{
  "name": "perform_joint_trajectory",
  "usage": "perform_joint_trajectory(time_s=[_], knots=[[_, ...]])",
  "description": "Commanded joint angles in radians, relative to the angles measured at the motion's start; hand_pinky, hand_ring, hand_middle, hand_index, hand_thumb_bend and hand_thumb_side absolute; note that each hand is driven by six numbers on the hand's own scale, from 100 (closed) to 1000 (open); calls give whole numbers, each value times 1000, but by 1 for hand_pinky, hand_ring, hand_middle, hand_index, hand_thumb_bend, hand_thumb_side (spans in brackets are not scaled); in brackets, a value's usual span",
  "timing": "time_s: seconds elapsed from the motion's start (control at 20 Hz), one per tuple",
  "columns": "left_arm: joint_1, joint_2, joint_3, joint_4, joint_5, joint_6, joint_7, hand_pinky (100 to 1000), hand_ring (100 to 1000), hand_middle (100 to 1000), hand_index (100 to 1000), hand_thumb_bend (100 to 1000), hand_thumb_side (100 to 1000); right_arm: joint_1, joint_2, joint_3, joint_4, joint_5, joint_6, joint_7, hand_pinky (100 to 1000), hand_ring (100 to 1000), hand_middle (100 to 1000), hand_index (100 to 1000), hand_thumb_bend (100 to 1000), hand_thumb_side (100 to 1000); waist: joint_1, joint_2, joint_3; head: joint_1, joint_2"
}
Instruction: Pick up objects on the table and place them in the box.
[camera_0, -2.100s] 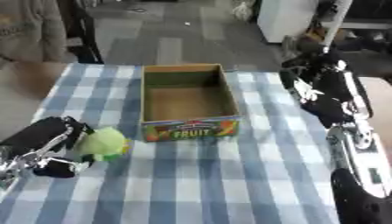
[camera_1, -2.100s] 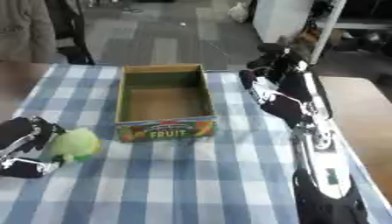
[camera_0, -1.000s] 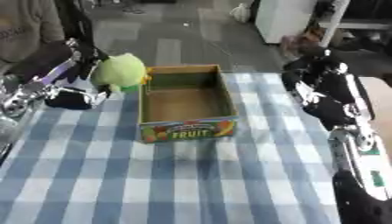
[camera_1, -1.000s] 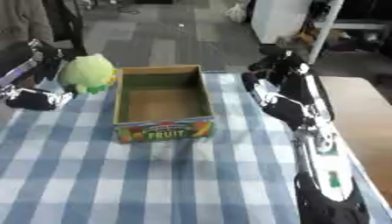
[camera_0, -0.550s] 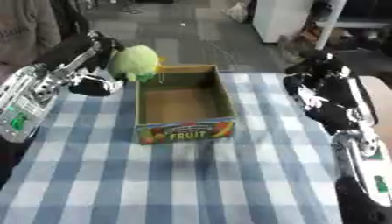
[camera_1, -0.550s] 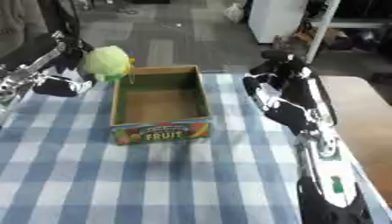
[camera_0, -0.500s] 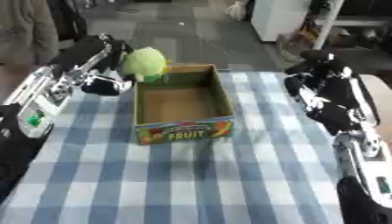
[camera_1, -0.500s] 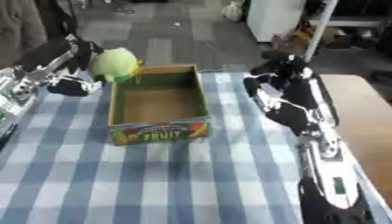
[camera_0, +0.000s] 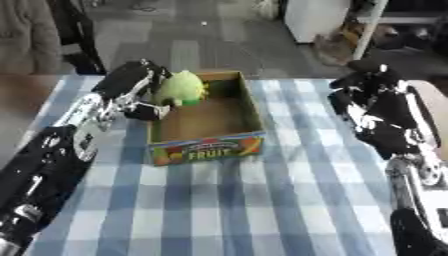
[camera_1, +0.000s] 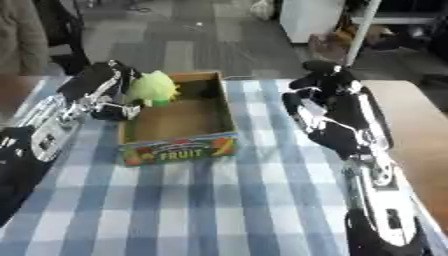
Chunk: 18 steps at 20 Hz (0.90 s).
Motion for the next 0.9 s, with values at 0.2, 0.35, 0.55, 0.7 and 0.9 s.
perform_joint_trajectory(time_s=[0.2,0.35,0.55,0.7,0.9], knots=[[-27,-25,-15,11,-51,-27,2,355,326,398,541,101,200,-24,-3,2,-13,-7,-3,7,571,632,499,724,400,100,1,-10,-9,8,-16],[-23,-33,-25,13,-81,-36,-23,428,423,482,636,244,238,-25,-5,0,-11,-8,-3,6,571,633,499,724,399,100,0,-9,-11,11,-15],[-18,-36,-38,2,-138,-54,-90,543,521,566,713,405,308,-23,-5,0,-11,-8,-3,6,571,633,499,724,399,100,1,-9,-11,12,-14],[-17,-33,-43,-5,-168,-57,-126,749,732,756,840,618,415,-22,-6,0,-12,-8,-3,6,571,633,499,724,398,100,2,-10,-11,12,-14],[-17,-25,-44,-28,-234,-62,-223,911,906,917,964,859,563,-20,-6,-2,-12,-8,-2,6,571,633,499,724,397,100,2,-12,-9,10,-13]])
